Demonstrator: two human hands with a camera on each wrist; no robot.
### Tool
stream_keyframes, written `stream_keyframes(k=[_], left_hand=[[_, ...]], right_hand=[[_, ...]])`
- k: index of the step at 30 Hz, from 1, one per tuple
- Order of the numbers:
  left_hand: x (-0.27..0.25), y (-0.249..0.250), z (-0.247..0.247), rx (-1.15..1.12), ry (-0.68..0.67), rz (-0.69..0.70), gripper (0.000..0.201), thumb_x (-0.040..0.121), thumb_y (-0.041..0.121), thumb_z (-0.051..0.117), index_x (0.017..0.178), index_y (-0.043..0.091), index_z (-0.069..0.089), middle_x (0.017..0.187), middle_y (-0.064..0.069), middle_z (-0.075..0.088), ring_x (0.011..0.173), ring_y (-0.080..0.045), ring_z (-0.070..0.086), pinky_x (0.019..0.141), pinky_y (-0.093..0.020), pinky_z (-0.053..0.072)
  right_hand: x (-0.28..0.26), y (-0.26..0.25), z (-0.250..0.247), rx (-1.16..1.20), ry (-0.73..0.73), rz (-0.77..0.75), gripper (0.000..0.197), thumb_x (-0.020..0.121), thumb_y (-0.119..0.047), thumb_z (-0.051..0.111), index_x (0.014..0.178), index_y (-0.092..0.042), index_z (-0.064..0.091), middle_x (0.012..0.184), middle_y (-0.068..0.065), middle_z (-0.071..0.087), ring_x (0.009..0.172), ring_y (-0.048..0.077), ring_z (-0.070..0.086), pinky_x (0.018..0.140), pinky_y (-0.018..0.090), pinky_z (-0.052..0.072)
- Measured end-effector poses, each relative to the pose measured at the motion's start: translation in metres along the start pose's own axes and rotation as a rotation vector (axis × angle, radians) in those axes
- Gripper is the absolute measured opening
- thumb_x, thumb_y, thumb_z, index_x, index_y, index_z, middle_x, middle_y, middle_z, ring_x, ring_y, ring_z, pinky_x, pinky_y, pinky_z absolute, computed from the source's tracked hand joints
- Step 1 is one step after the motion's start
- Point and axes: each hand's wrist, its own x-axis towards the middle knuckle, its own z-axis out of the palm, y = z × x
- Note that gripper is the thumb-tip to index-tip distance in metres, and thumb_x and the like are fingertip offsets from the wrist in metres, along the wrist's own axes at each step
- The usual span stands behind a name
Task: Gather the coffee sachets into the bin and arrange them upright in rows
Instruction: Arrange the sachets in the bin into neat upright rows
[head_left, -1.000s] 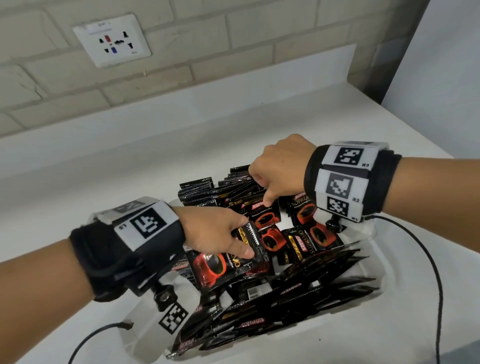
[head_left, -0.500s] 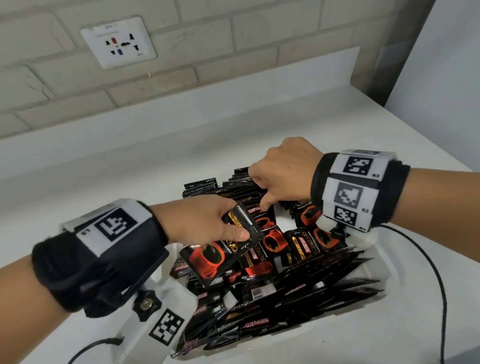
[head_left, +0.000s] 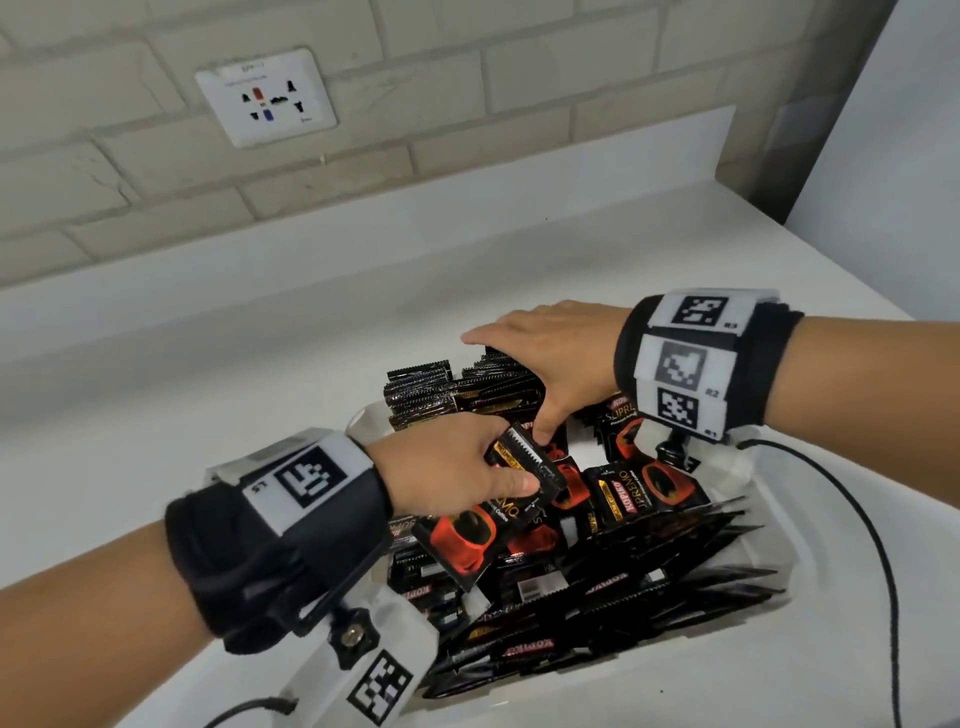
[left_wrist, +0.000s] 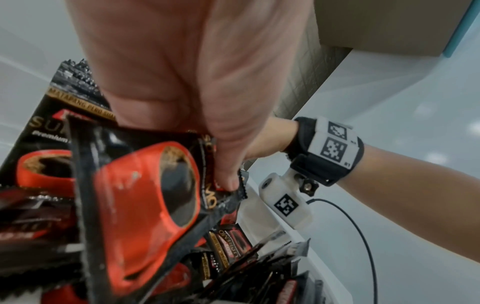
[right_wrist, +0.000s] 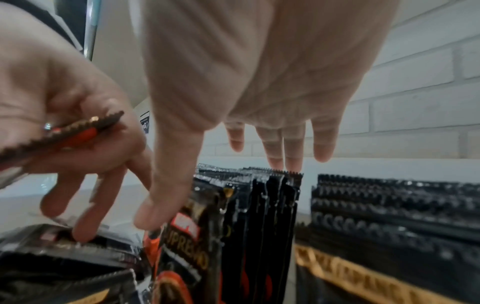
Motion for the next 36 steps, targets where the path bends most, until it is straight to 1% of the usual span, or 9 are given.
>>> stream_keyframes(k=[2,5,9,13,19,25,29,34,36], left_hand=[[0.003,0.001,0.002,0.0,0.032,0.0,0.011,0.091,0.034,0.056,0.096,0.025,0.054,0.073,0.01,0.052,0.062,-0.001,0.048,0.061,-0.018,0.04],[0.007,0.0,0.005,0.011,0.079,-0.009,0.02,0.092,0.037,0.055,0.105,0.023,0.054,0.088,0.007,0.057,0.083,-0.009,0.054,0.08,-0.025,0.044],[0.013,-0.003,0.01,-0.069,0.122,-0.032,0.036,0.092,0.037,0.054,0.121,0.017,0.053,0.111,0.001,0.061,0.102,-0.014,0.057,0.09,-0.026,0.043],[0.017,-0.002,0.015,-0.132,0.159,-0.066,0.06,0.092,0.038,0.054,0.143,0.014,0.035,0.14,-0.004,0.047,0.126,-0.018,0.046,0.105,-0.025,0.035],[0.02,0.003,0.017,-0.166,0.191,-0.049,0.039,0.092,0.035,0.055,0.125,0.015,0.05,0.108,-0.004,0.065,0.087,-0.015,0.061,0.082,-0.028,0.047],[0.019,0.004,0.018,-0.159,0.151,-0.058,0.042,0.091,0.035,0.056,0.128,0.015,0.05,0.114,-0.005,0.064,0.096,-0.02,0.062,0.088,-0.03,0.048],[0.012,0.003,0.011,-0.144,0.183,-0.057,0.044,0.092,0.034,0.054,0.132,0.019,0.043,0.111,0.01,0.053,0.097,-0.007,0.056,0.08,-0.013,0.04],[0.011,0.002,0.006,-0.157,0.241,-0.082,0.051,0.091,0.038,0.056,0.135,0.016,0.045,0.131,-0.003,0.056,0.118,-0.018,0.053,0.103,-0.035,0.04],[0.015,0.002,0.008,-0.149,0.25,-0.093,0.05,0.091,0.037,0.055,0.134,0.015,0.045,0.117,0.001,0.061,0.105,-0.013,0.058,0.095,-0.031,0.045]], right_hand=[[0.004,-0.003,0.001,-0.01,0.009,-0.004,0.113,0.065,-0.049,0.077,0.146,-0.028,0.002,0.14,0.003,0.038,0.121,0.021,0.045,0.096,0.032,0.037],[0.006,-0.004,0.002,-0.037,0.034,-0.01,0.108,0.069,-0.044,0.076,0.146,-0.028,0.001,0.13,0.002,0.045,0.11,0.019,0.05,0.081,0.026,0.03],[0.003,-0.003,0.003,-0.081,0.05,0.002,0.104,0.074,-0.041,0.073,0.147,-0.028,0.001,0.125,0.001,0.047,0.106,0.02,0.051,0.079,0.026,0.027],[0.001,0.0,0.003,-0.085,0.075,0.006,0.099,0.077,-0.035,0.071,0.147,-0.028,0.001,0.125,0.001,0.048,0.107,0.021,0.051,0.079,0.026,0.026],[0.0,0.003,0.004,-0.08,0.068,0.014,0.098,0.078,-0.031,0.072,0.146,-0.028,0.001,0.124,0.001,0.05,0.091,0.015,0.046,0.079,0.026,0.027],[0.003,0.004,0.005,-0.005,0.036,0.004,0.096,0.079,-0.021,0.072,0.147,-0.027,0.003,0.124,0.004,0.048,0.1,0.019,0.048,0.084,0.028,0.033],[0.004,0.006,0.006,0.081,0.028,-0.017,0.097,0.078,-0.015,0.072,0.147,-0.026,0.005,0.126,0.006,0.045,0.091,0.01,0.036,0.075,0.025,0.032],[0.003,0.008,0.007,0.104,0.022,-0.025,0.094,0.079,-0.012,0.07,0.147,-0.026,0.006,0.126,0.007,0.045,0.09,0.012,0.038,0.075,0.026,0.034],[0.001,0.007,0.007,0.089,0.027,-0.026,0.09,0.081,-0.01,0.066,0.147,-0.025,0.006,0.125,0.007,0.045,0.088,0.013,0.039,0.073,0.026,0.035]])
